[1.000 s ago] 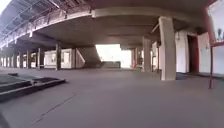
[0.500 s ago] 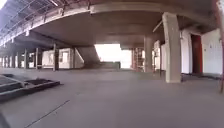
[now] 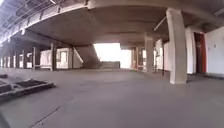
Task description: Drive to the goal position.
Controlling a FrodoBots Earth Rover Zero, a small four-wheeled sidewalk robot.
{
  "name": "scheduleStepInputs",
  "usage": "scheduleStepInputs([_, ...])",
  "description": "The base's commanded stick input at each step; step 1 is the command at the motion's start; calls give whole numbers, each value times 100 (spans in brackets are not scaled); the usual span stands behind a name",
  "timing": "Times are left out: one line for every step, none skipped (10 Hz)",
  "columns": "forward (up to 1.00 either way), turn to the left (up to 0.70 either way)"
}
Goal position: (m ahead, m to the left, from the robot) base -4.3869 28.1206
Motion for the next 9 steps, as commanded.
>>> scheduleStepInputs([70,0])
scheduleStepInputs([70,0])
scheduleStepInputs([70,0])
scheduleStepInputs([70,5])
scheduleStepInputs([70,15])
scheduleStepInputs([70,24])
scheduleStepInputs([70,24])
scheduleStepInputs([70,0])
scheduleStepInputs([70,0])
